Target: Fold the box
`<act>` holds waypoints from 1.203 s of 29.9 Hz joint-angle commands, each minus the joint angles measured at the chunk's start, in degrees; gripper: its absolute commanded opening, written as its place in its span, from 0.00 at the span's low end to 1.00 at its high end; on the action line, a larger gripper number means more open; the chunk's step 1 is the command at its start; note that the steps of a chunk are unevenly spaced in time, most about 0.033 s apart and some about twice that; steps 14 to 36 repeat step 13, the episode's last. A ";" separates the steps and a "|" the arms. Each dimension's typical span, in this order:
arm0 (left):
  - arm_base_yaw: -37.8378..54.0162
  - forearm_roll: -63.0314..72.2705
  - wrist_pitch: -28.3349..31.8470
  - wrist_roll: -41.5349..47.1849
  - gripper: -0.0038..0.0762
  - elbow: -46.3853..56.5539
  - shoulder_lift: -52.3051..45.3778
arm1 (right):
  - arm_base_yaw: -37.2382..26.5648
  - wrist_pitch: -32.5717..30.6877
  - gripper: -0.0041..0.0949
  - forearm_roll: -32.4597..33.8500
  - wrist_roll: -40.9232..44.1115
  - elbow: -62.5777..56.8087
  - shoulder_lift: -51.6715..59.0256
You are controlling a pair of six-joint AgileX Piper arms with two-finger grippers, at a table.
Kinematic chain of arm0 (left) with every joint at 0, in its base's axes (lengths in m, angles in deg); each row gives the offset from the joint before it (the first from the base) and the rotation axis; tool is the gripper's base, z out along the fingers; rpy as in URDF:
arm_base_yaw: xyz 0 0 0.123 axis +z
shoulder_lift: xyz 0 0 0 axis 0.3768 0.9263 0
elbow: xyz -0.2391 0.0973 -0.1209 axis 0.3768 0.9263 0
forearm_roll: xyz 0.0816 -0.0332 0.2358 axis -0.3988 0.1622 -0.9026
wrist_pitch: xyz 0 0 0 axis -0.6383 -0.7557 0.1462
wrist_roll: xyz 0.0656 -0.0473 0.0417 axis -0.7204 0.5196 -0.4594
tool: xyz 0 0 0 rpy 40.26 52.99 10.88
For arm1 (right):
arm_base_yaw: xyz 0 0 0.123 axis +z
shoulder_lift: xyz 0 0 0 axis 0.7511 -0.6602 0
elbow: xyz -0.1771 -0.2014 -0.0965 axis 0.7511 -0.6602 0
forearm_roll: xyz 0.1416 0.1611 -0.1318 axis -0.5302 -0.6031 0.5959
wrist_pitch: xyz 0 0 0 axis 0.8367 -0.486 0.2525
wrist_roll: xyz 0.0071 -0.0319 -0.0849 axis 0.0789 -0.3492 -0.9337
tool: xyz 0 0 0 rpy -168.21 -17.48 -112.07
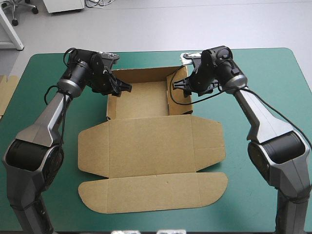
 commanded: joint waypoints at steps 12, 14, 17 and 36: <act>-0.42 0.98 -2.81 0.32 0.51 -9.96 -4.42 | -0.59 -0.22 0.54 -0.04 -1.13 2.07 9.88; -0.42 0.98 -2.64 0.32 0.51 -9.96 -4.97 | -0.59 -0.22 0.54 -0.04 -1.28 2.07 10.31; -0.42 0.98 -2.64 0.32 0.51 -9.96 -4.97 | -0.59 -0.22 0.54 -0.04 -1.28 2.07 10.31; -0.42 0.98 -2.64 0.32 0.51 -9.96 -4.97 | -0.59 -0.22 0.54 -0.04 -1.28 2.07 10.31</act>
